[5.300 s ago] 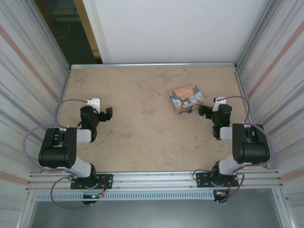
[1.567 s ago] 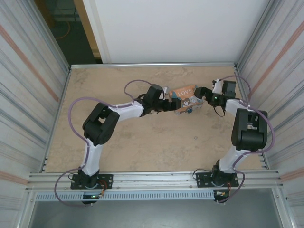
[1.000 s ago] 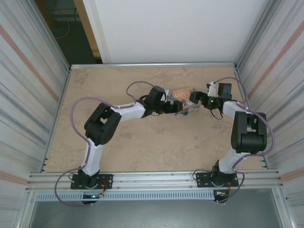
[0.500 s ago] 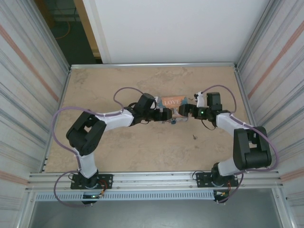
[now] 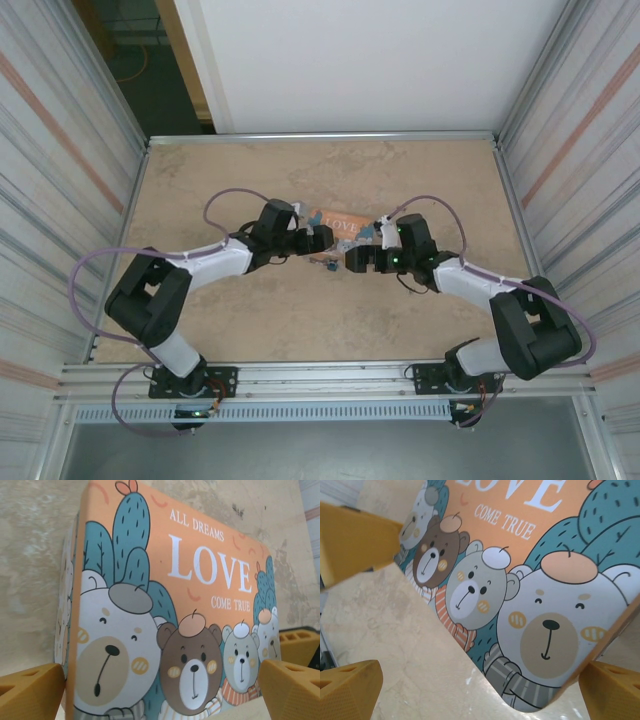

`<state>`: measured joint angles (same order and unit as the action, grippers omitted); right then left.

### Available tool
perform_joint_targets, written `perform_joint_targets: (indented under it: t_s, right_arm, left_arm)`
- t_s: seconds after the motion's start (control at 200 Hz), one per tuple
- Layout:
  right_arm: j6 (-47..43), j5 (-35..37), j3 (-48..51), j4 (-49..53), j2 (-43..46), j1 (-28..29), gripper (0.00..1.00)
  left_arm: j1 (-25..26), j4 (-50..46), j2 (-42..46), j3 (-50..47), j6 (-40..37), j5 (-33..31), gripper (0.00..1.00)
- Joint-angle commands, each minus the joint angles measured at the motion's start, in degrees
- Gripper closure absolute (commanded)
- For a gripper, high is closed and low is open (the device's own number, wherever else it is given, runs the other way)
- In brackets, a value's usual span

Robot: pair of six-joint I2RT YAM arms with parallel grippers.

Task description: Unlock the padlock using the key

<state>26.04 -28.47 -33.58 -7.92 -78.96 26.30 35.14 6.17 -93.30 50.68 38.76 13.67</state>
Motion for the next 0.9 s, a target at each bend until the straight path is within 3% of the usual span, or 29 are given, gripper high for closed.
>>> perform_joint_targets:
  t_s: [0.0, 0.215, 0.381, 0.586, 0.892]
  right_arm:
    - [3.13, 2.04, 0.45, -2.57, 0.01, 3.19, 0.01]
    - [4.51, 5.69, -0.3, -2.48, -0.84, 7.2, 0.01]
    - [5.25, 10.94, -1.28, 3.81, 2.09, 7.62, 0.01]
    - [5.07, 22.28, -2.96, 21.32, 13.83, 7.45, 0.01]
    - [7.59, 29.89, -3.27, 43.33, 32.42, 3.08, 0.01]
  left_arm:
    - [-0.96, 2.97, 2.92, -0.98, -1.14, 1.92, 0.01]
    - [-3.85, 4.33, 3.12, -2.93, -0.2, 2.74, 0.01]
    - [-4.64, 3.45, 5.27, -3.72, -0.62, 2.12, 0.01]
    - [-4.9, -1.11, 12.89, -4.6, -2.73, -0.9, 0.01]
    - [-4.92, -11.71, 30.76, -11.73, -5.39, -2.31, 0.01]
